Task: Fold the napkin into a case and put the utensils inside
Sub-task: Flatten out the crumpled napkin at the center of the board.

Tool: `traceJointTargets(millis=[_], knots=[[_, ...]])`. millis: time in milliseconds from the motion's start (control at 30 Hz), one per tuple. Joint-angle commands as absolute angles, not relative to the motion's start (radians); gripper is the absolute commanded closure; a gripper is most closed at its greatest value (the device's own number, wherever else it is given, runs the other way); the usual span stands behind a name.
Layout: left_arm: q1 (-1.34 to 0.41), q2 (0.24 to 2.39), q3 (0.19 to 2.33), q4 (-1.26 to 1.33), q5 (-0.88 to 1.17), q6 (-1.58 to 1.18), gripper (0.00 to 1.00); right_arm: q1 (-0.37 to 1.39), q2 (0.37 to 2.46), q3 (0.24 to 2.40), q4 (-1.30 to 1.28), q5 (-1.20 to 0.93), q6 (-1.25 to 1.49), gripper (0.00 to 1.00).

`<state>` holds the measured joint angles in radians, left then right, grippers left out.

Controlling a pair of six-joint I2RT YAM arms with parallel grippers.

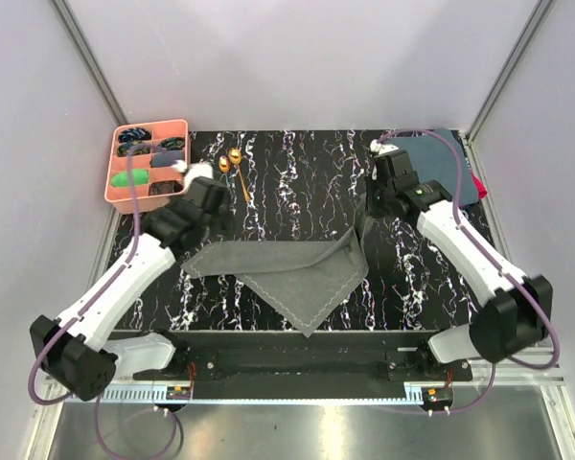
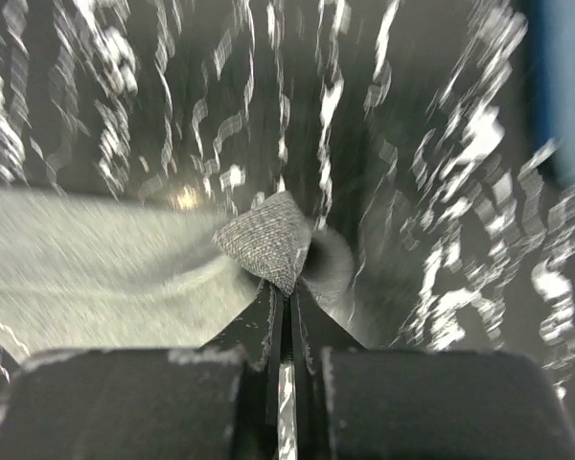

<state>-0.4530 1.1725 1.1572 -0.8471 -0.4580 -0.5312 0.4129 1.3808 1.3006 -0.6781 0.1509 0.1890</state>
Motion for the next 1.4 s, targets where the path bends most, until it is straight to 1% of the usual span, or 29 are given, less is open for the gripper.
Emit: traceJointTargets(millis=[0,33,67,100,133,167,233,300,333,367,433,467,567,700,867,1000,1033,1133,1267,1367], knots=[[-0.662,1.083,1.148,-0.772,-0.396,-0.451,0.21,0.368,1.420,1.247,-0.661,0.028,0.259,0.99],[-0.736,1.075,1.120,-0.677,-0.332,-0.416,0.25,0.361,1.425,1.235,-0.654,0.026,0.265,0.97],[-0.771,1.069,1.089,-0.632,-0.263,-0.410,0.32,0.354,1.427,1.230,-0.652,0.029,0.276,0.97],[-0.808,1.068,1.059,-0.591,-0.158,-0.410,0.37,0.332,1.430,1.226,-0.647,0.029,0.281,0.96],[-0.884,1.072,0.996,-0.527,-0.122,-0.410,0.42,0.316,1.430,1.220,-0.649,0.023,0.285,0.97],[-0.923,1.095,0.971,-0.511,-0.106,-0.414,0.43,0.298,1.427,1.216,-0.647,0.012,0.290,0.97],[-1.035,1.132,0.913,-0.473,-0.091,-0.428,0.45,0.258,1.414,1.204,-0.647,-0.027,0.288,1.00],[-1.116,1.212,0.897,-0.466,-0.113,-0.440,0.44,0.242,1.401,1.198,-0.643,-0.044,0.285,1.00],[-1.196,1.244,0.899,-0.466,-0.127,-0.442,0.44,0.235,1.397,1.193,-0.643,-0.046,0.282,1.00],[-1.234,1.305,0.905,-0.472,-0.173,-0.443,0.43,0.232,1.393,1.193,-0.644,-0.051,0.279,1.00],[-1.319,1.363,0.928,-0.469,-0.198,-0.445,0.43,0.227,1.382,1.187,-0.643,-0.058,0.278,1.00],[-1.336,1.420,0.937,-0.468,-0.222,-0.449,0.45,0.226,1.381,1.186,-0.641,-0.060,0.278,1.00],[-1.371,1.515,0.972,-0.456,-0.236,-0.453,0.44,0.222,1.379,1.181,-0.637,-0.075,0.278,1.00],[-1.378,1.580,0.989,-0.414,-0.215,-0.454,0.41,0.222,1.370,1.170,-0.634,-0.086,0.276,1.00],[-1.382,1.640,0.983,-0.387,-0.216,-0.463,0.44,0.222,1.355,1.163,-0.634,-0.090,0.275,1.00],[-1.381,1.663,0.988,-0.387,-0.236,-0.462,0.50,0.222,1.348,1.163,-0.630,-0.098,0.273,1.00],[-1.382,1.667,0.991,-0.388,-0.239,-0.460,0.53,0.222,1.348,1.161,-0.630,-0.100,0.272,1.00],[-1.382,1.667,0.988,-0.387,-0.249,-0.466,0.58,0.222,1.348,1.160,-0.630,-0.104,0.272,1.00],[-1.384,1.651,0.988,-0.394,-0.256,-0.466,0.67,0.222,1.351,1.158,-0.629,-0.115,0.275,1.00],[-1.382,1.609,0.985,-0.397,-0.250,-0.466,0.70,0.224,1.350,1.158,-0.627,-0.118,0.278,1.00]])
